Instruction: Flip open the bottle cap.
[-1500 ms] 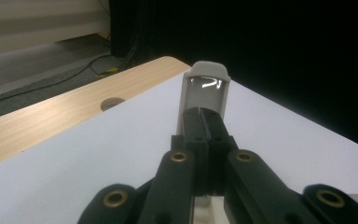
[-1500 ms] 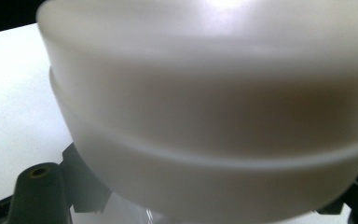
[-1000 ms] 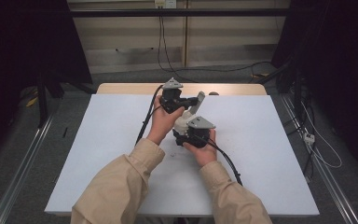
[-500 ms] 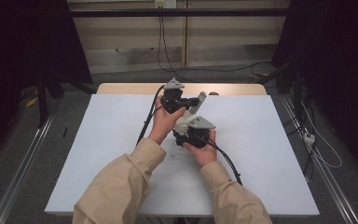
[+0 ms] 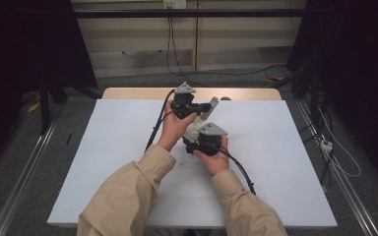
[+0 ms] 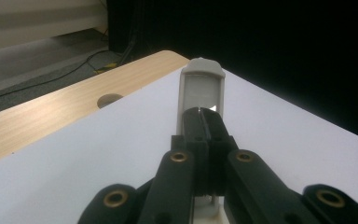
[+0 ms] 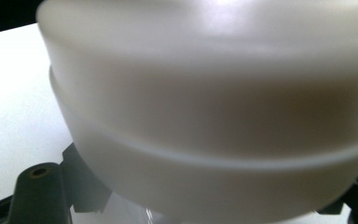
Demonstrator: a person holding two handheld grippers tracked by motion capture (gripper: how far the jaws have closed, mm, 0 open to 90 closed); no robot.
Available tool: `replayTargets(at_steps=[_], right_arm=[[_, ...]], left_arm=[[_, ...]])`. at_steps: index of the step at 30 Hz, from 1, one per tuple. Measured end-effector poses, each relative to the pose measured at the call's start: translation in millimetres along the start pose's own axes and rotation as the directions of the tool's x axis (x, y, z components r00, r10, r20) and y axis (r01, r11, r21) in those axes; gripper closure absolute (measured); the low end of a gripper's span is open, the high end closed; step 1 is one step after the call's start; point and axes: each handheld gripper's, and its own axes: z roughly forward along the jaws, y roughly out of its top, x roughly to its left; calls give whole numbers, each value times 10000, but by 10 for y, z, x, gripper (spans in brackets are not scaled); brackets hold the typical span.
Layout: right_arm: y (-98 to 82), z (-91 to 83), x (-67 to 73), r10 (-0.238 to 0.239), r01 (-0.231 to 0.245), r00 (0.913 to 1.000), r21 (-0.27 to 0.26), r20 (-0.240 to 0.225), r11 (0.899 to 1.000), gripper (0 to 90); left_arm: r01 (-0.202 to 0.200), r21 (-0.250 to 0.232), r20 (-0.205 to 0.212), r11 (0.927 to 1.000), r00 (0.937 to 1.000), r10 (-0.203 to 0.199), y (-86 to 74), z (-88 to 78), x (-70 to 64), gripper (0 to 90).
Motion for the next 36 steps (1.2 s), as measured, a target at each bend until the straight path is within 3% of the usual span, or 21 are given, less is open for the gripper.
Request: replayTargets(at_steps=[36], right_arm=[[-1, -3, -4, 79, -79, 10000, 36, -38, 10000, 189]], left_arm=[[-48, 435, 303, 9990, 9995, 35, -84, 112, 31, 900]])
